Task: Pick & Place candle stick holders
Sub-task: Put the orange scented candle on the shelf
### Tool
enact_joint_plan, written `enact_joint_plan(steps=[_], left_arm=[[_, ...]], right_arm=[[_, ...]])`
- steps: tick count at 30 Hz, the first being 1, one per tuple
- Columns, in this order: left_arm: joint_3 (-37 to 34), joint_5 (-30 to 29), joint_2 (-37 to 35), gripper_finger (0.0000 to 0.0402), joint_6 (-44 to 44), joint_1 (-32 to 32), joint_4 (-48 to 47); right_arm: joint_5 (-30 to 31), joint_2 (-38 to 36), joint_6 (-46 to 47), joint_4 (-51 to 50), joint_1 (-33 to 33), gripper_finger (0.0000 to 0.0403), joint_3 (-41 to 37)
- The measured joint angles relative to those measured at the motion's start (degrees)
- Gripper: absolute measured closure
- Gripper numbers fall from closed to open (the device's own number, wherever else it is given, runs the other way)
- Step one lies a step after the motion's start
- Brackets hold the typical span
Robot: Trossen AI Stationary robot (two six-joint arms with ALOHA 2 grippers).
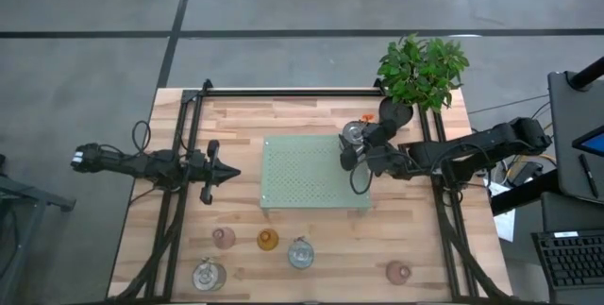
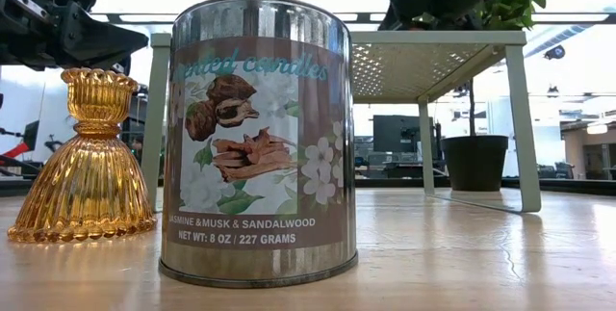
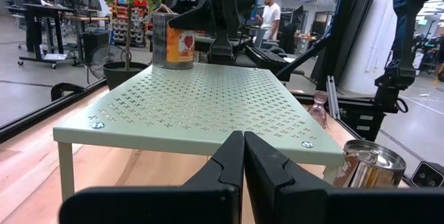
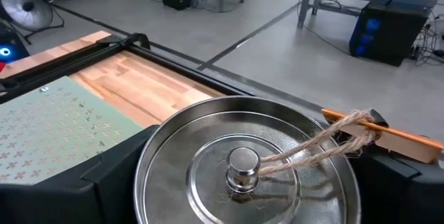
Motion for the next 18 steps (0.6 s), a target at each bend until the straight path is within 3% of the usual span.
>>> enact_joint_plan(steps=[18], left_arm=[[0.00, 0.01, 0.00, 0.0390, 0.00, 0.02, 0.04]], right_arm=[[-1.62, 0.15, -1.54, 0.95, 0.05, 0.0035, 1.45]])
